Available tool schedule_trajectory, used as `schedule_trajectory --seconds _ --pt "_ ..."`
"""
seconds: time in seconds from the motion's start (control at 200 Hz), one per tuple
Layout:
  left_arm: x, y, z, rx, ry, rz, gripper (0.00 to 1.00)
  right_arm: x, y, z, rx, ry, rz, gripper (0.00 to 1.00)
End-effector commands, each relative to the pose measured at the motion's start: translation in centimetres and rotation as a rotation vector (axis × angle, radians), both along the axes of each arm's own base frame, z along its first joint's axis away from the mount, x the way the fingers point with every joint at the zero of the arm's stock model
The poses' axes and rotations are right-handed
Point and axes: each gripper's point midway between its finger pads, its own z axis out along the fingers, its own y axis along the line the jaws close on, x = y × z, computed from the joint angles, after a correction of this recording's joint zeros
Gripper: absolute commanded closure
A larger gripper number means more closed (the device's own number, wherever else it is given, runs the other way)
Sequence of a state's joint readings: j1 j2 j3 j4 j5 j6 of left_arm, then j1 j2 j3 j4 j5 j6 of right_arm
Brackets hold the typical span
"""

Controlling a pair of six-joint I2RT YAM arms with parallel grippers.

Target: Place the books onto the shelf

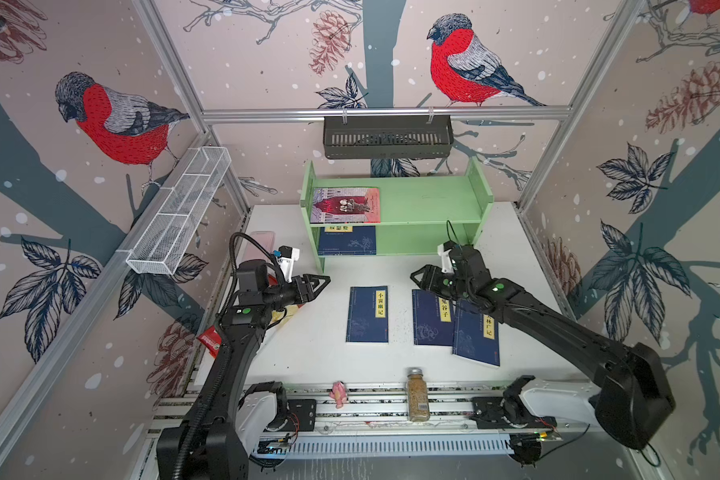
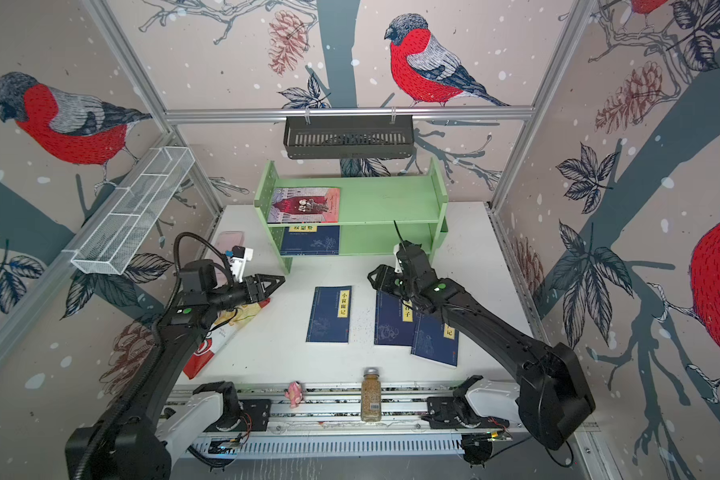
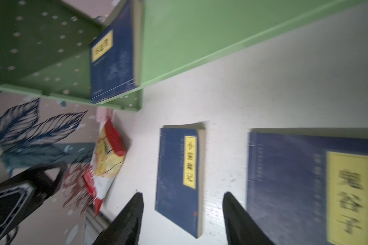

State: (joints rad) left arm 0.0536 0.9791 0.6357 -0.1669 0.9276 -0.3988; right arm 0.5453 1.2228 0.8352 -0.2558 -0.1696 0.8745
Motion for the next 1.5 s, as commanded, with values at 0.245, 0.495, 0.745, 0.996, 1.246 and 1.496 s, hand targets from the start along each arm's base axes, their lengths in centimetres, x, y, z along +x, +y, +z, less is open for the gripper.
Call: schedule_trajectory --seconds 0.245,0.495,0.745,0.996,1.246,1.496 --pt "0.3 -2.6 1.5 -0.099 -0.045 -0.091 0.38 -1.5 -17.6 -7.9 -0.167 0.187 -0.593 0.34" --pt "-1.1 -5.2 1.0 -0.057 -0.066 -0.213 0.37 -3.6 -22.2 -11.2 -0.150 0.290 -0.741 0.33" --pt "-1.0 -6.2 -0.5 -0.050 -0.005 -0.237 0.37 -5.0 -22.5 -13.0 -0.154 0.350 -0.729 0.33" --pt "-1.3 -6.9 -1.2 -0.052 0.024 -0.269 0.37 -5.2 -18.7 -13.1 0.007 0.374 -0.598 0.33" --pt "-2.2 -9.1 -3.0 -0.033 0.045 -0.349 0.37 -4.6 -14.1 -10.5 0.059 0.332 -0.461 0.33" --pt "-2.4 -12.1 -4.5 -0.004 0.076 -0.439 0.37 -3.6 -8.5 -9.8 0.099 0.304 -0.305 0.33"
